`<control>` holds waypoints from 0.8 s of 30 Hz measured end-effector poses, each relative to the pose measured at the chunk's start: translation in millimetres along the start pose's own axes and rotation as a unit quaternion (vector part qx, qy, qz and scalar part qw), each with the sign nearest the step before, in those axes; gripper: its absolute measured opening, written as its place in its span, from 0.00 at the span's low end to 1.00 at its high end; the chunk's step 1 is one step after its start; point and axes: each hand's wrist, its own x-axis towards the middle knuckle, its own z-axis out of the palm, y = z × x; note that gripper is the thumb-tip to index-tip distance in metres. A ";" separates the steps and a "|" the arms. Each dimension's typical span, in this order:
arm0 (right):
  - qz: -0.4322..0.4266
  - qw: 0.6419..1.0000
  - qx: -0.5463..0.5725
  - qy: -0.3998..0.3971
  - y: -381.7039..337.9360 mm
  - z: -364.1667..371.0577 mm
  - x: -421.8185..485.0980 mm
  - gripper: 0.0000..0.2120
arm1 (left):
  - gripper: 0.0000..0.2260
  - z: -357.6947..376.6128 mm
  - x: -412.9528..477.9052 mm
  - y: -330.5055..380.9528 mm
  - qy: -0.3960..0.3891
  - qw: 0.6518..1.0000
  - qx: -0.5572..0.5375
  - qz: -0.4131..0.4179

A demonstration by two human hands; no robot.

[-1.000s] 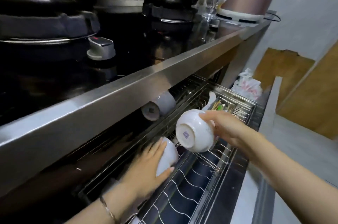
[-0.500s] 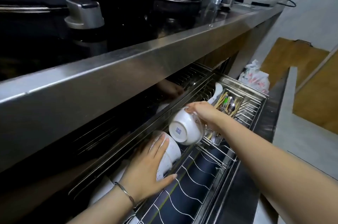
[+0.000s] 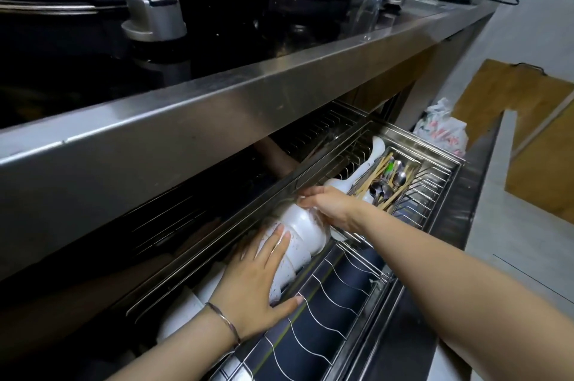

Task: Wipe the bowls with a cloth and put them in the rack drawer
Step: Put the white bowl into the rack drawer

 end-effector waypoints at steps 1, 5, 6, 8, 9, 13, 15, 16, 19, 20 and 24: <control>0.003 1.000 0.000 -0.006 2.6 2.4 0.7 0.16 | 0.41 -0.3 0.1 0.2 0.003 1.000 0.002 -0.001; 0.003 1.000 0.003 -0.017 10.0 7.9 4.5 0.18 | 0.41 0.3 0.2 1.0 0.004 1.000 -0.002 -0.003; 0.001 1.000 0.005 -0.018 10.7 8.1 4.4 0.18 | 0.41 0.4 0.4 0.6 0.004 1.000 -0.002 -0.003; -0.002 1.000 0.005 -0.022 12.3 7.9 4.4 0.18 | 0.41 1.0 0.7 -0.1 0.005 1.000 -0.001 -0.005; -0.003 1.000 0.002 -0.023 12.3 7.5 4.0 0.18 | 0.41 1.2 1.3 -0.2 0.004 1.000 -0.003 -0.006; -0.001 0.999 0.003 -0.035 14.6 2.4 4.3 0.19 | 0.40 -0.6 5.1 1.5 -0.016 1.000 -0.010 -0.015; 0.006 0.998 0.003 -0.062 14.7 -0.6 2.1 0.16 | 0.39 -0.4 7.5 2.4 -0.017 0.999 -0.024 -0.024; 0.010 0.997 0.006 -0.072 14.7 -1.9 1.7 0.15 | 0.39 -0.9 8.9 3.1 -0.016 0.999 -0.032 -0.030; 0.018 0.996 0.006 -0.083 14.8 -2.9 1.1 0.13 | 0.37 -3.7 12.9 5.5 -0.024 0.998 -0.033 -0.044; 0.020 0.996 0.005 -0.084 14.9 -3.3 1.3 0.12 | 0.37 -3.5 14.4 6.4 -0.022 0.998 -0.034 -0.043; 0.030 0.996 0.008 -0.087 15.5 -6.1 2.1 0.09 | 0.36 -1.2 19.1 7.5 -0.029 0.997 -0.058 -0.048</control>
